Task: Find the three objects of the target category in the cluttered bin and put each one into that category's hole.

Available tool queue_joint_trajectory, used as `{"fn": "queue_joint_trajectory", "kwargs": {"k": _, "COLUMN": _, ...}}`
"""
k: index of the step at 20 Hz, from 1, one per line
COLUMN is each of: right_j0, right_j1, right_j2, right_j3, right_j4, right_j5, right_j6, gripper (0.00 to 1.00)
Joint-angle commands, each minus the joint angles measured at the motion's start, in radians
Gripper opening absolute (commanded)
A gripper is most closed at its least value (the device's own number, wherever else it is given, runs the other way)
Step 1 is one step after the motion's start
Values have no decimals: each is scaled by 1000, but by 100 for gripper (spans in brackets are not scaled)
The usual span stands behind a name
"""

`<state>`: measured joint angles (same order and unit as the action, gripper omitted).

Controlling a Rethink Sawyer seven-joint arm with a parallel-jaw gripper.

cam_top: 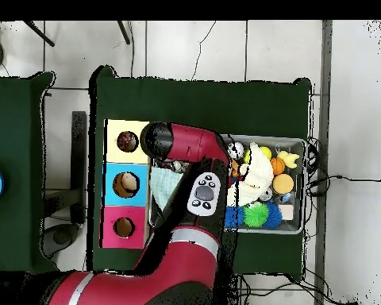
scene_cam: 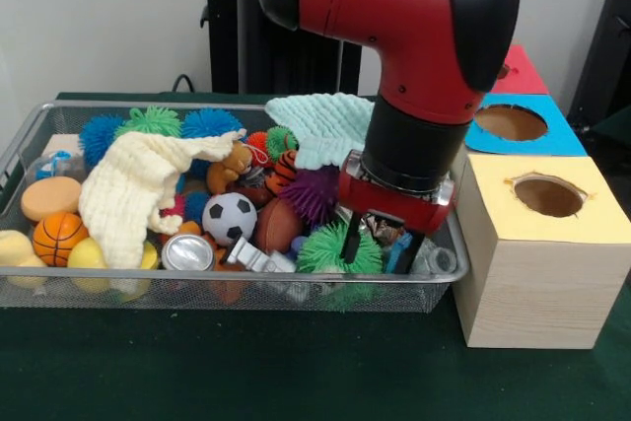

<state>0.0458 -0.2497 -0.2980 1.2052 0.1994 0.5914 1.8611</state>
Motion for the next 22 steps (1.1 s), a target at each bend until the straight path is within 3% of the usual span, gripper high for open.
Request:
{"fn": "queue_joint_trajectory", "kwargs": {"k": 1, "right_j0": -71, "right_j1": 44, "right_j2": 65, "right_j3": 37, "right_j4": -21, "right_j5": -5, "right_j6": 105, "gripper": 100}}
{"fn": "queue_joint_trajectory", "kwargs": {"k": 4, "right_j0": -127, "right_j1": -4, "right_j2": 77, "right_j3": 73, "right_j4": -50, "right_j5": 14, "right_j6": 21, "gripper": 100}}
{"fn": "queue_joint_trajectory", "kwargs": {"k": 10, "right_j0": -234, "right_j1": -31, "right_j2": 104, "right_j3": 66, "right_j4": -124, "right_j5": 16, "right_j6": -125, "gripper": 100}}
{"fn": "queue_joint_trajectory", "kwargs": {"k": 16, "right_j0": -293, "right_j1": -10, "right_j2": 159, "right_j3": 19, "right_j4": -188, "right_j5": 11, "right_j6": -158, "gripper": 100}}
{"fn": "queue_joint_trajectory", "kwargs": {"k": 22, "right_j0": -300, "right_j1": -10, "right_j2": 185, "right_j3": 36, "right_j4": -225, "right_j5": -8, "right_j6": -111, "gripper": 100}}
